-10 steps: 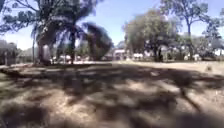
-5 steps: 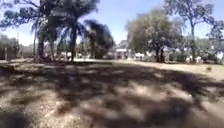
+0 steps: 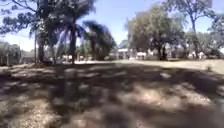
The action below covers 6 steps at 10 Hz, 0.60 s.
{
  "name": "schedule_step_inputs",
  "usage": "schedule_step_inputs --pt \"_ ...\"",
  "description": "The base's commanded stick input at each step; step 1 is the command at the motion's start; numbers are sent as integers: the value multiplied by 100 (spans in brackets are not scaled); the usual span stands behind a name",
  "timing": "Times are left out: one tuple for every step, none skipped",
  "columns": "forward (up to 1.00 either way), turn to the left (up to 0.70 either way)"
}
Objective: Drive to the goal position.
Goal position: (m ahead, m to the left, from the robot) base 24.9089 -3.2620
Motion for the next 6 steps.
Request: schedule_step_inputs --pt "70 0" --pt "70 0" --pt "70 0" --pt "70 0" --pt "70 0" --pt "70 0"
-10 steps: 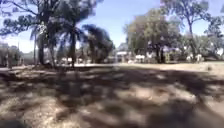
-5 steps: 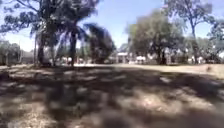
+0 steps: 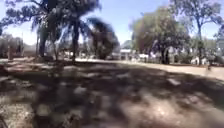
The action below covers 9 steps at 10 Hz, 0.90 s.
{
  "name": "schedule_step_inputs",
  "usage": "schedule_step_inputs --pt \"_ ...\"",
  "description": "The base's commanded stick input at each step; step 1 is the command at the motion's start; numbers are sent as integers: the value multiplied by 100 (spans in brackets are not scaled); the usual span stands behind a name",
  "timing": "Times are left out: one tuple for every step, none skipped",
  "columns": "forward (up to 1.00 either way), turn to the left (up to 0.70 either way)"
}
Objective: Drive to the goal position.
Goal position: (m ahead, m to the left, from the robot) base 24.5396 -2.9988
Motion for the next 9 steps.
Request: schedule_step_inputs --pt "70 0" --pt "70 0" --pt "70 0" --pt "70 0" --pt "70 0" --pt "70 0" --pt "70 0" --pt "70 0" --pt "70 0"
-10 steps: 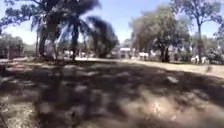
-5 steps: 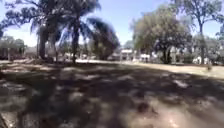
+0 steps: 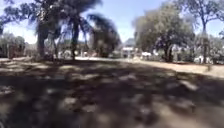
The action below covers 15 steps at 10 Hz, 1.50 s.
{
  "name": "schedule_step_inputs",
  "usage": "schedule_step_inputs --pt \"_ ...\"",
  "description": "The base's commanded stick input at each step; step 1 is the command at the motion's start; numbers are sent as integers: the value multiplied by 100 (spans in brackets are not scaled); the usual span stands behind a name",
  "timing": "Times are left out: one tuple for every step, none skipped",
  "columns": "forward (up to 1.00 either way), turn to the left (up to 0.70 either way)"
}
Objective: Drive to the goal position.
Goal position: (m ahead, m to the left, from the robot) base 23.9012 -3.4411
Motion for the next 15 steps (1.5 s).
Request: schedule_step_inputs --pt "70 0" --pt "70 0" --pt "70 0" --pt "70 0" --pt "70 0" --pt "70 0" --pt "70 0" --pt "70 0" --pt "70 0" --pt "70 0" --pt "70 0" --pt "70 0" --pt "70 0" --pt "70 0" --pt "70 0"
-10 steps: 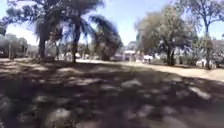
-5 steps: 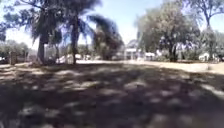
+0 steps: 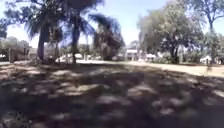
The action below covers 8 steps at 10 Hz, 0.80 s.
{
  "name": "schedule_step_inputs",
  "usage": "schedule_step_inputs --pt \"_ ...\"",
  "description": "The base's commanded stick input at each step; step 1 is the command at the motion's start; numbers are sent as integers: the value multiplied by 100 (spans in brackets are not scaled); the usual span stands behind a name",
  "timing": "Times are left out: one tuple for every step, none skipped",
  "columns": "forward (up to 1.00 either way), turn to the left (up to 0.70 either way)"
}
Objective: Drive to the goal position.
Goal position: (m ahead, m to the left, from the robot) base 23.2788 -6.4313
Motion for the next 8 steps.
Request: schedule_step_inputs --pt "70 0" --pt "70 0" --pt "70 0" --pt "70 0" --pt "70 0" --pt "70 0" --pt "70 0" --pt "70 0"
